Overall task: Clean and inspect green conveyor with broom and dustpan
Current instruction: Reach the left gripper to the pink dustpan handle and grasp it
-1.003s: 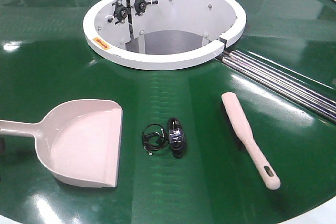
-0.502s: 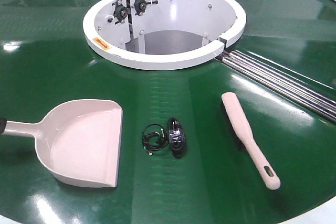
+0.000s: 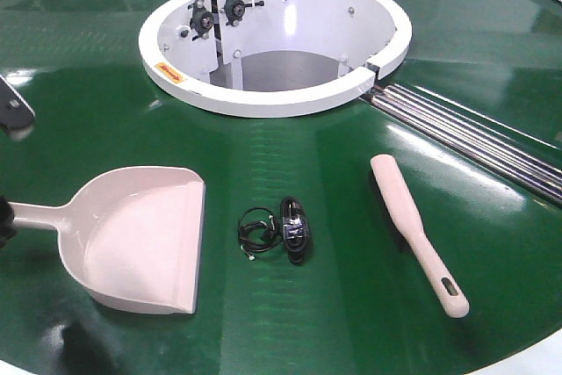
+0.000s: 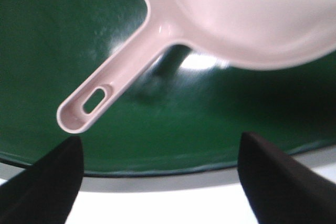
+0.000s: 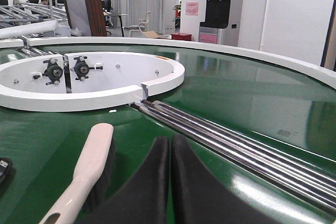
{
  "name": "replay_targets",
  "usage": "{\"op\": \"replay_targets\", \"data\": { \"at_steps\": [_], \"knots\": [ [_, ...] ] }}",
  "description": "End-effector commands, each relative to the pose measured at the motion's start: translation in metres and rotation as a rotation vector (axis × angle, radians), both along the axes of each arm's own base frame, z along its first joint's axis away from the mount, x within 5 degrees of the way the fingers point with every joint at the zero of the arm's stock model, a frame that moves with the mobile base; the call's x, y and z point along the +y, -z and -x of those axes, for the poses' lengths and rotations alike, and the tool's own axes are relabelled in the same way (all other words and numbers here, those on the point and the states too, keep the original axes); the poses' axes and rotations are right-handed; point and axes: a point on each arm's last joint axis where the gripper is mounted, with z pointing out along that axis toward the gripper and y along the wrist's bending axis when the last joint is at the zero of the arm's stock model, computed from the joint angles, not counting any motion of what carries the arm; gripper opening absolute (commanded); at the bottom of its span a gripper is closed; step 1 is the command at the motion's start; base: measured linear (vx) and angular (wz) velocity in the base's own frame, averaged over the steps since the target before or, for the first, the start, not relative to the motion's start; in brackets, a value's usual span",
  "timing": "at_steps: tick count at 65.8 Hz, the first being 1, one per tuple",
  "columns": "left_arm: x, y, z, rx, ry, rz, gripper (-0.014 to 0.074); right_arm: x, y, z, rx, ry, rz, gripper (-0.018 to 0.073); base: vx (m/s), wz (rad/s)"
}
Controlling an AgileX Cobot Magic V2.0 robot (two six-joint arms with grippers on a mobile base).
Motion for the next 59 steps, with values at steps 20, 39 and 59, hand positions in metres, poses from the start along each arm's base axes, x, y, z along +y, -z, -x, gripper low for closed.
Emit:
{"op": "replay_targets", "data": {
  "at_steps": [20,39,59],
  "knots": [
    [-0.002,0.021,-0.044,0.066,0.438,-0.213,0.0565,0.0,-0.006,0.001,-0.077,-0.003,0.008,-0.0009,0.0,0.0],
    [-0.006,0.029,-0.081,0.072,0.519,-0.243,0.0565,0.0,-0.006,0.001,-0.077,-0.003,0.008,-0.0009,0.0,0.0],
    [-0.009,0.053,-0.089,0.175,0.592,-0.231,0.0554,0.0,-0.006,0.001,-0.077,-0.003,0.008,-0.0009,0.0,0.0]
  ]
}}
